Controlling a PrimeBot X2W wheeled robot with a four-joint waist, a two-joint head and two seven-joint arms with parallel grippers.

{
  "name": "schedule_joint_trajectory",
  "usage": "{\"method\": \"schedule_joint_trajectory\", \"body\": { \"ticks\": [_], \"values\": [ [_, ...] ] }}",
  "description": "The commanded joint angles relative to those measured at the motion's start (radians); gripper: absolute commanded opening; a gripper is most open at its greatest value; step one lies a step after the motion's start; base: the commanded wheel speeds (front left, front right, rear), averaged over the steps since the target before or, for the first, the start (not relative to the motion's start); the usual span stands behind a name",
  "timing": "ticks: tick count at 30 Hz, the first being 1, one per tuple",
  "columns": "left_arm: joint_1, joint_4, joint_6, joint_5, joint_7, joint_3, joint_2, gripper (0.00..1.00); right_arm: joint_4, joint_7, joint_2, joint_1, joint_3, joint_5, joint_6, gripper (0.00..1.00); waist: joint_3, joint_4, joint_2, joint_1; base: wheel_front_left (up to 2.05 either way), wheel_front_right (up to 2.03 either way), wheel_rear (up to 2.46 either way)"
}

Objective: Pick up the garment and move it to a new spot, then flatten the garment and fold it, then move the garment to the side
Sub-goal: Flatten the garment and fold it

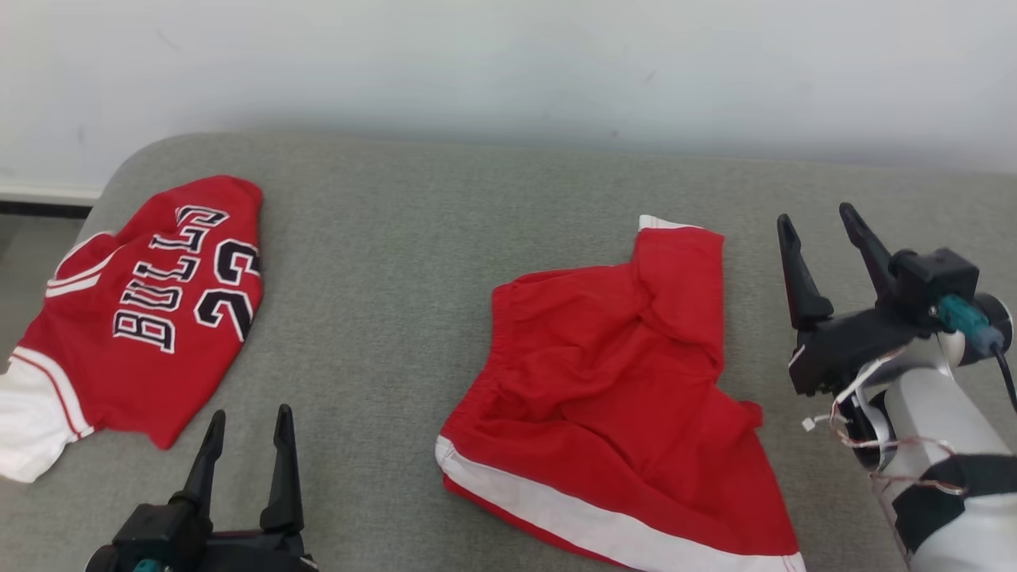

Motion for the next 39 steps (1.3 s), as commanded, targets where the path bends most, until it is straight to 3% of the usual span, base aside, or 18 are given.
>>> {"method": "schedule_joint_trajectory", "body": {
  "ticks": [1, 13, 29, 39],
  "values": [
    [0.017, -0.005, 0.001, 0.010, -0.003, 0.011, 0.009, 1.00, -0.058, 0.000, 0.009, 0.050, -0.019, -0.020, -0.002, 1.00, -0.026, -0.044, -0.0001, 0.0001, 0.00, 0.00, 0.00],
    [0.051, -0.015, 0.001, 0.017, -0.003, 0.037, 0.032, 1.00, -0.391, 0.000, 0.089, 0.388, -0.139, -0.081, -0.002, 1.00, -0.067, -0.120, -0.0001, 0.0001, 0.00, 0.00, 0.00],
    [0.091, -0.029, 0.002, 0.048, -0.003, 0.042, 0.033, 1.00, -0.596, 0.000, 0.183, 0.710, -0.190, -0.123, -0.002, 1.00, -0.098, -0.157, -0.0001, 0.0001, 0.00, 0.00, 0.00],
    [0.122, -0.049, 0.007, 0.088, -0.003, 0.049, 0.038, 1.00, -0.629, 0.000, 0.212, 0.772, -0.178, -0.146, -0.002, 1.00, -0.115, -0.151, -0.0001, 0.0001, 0.00, 0.00, 0.00]
  ]
}}
